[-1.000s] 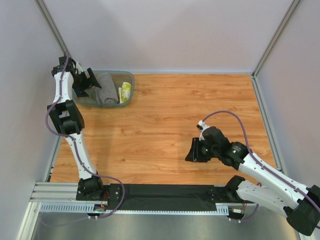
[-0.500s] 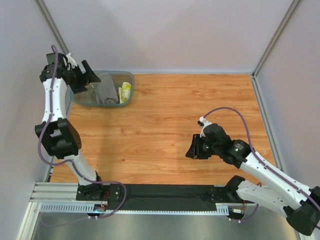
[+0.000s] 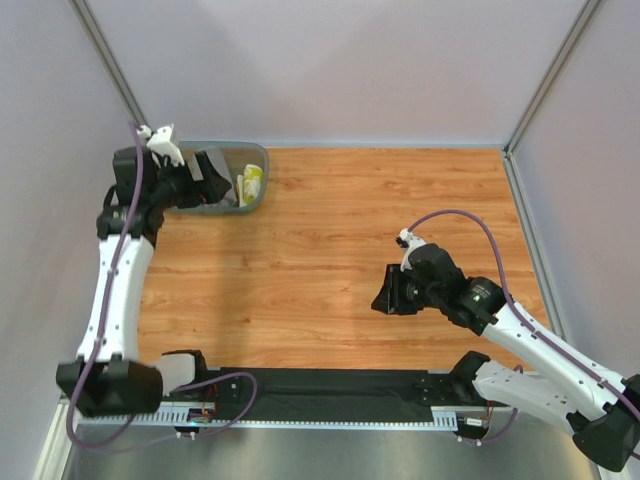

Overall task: Roll the towels
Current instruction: Place the rolled towel into the container

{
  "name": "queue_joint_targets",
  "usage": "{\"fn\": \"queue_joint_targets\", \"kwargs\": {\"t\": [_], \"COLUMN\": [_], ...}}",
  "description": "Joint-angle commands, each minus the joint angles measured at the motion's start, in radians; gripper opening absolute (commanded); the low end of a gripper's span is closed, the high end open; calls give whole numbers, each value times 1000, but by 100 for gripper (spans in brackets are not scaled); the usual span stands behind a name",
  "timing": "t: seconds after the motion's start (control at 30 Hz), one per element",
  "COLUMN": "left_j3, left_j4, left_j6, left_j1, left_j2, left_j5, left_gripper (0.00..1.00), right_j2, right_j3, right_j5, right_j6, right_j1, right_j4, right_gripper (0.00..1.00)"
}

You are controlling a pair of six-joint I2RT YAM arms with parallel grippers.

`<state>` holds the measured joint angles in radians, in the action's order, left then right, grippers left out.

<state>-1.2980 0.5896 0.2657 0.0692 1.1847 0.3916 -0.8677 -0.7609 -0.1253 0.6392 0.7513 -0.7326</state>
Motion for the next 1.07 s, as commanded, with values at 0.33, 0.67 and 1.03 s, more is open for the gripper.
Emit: {"fn": "queue_joint_targets", "kwargs": {"t": [0.33,0.67,1.03], "left_j3": [945,1002,1025], "left_j4": [-864,-875,-1029], "left_j6": [-347,-134,-200], "left_j1": [-35,-35,-26], "left_j2": [-668,-577,-340], "left_j5": [-192,-324,-277], "left_gripper": [99,100,100], "right_j2": [36,139,257], "right_j3": [-20,-3,-26], "right_j5": [-14,-2,47], "right_j6": [-9,10,-16], "right_j1": [2,2,2], "right_j4": [22,12,-37], "right_gripper": [39,67,71]}}
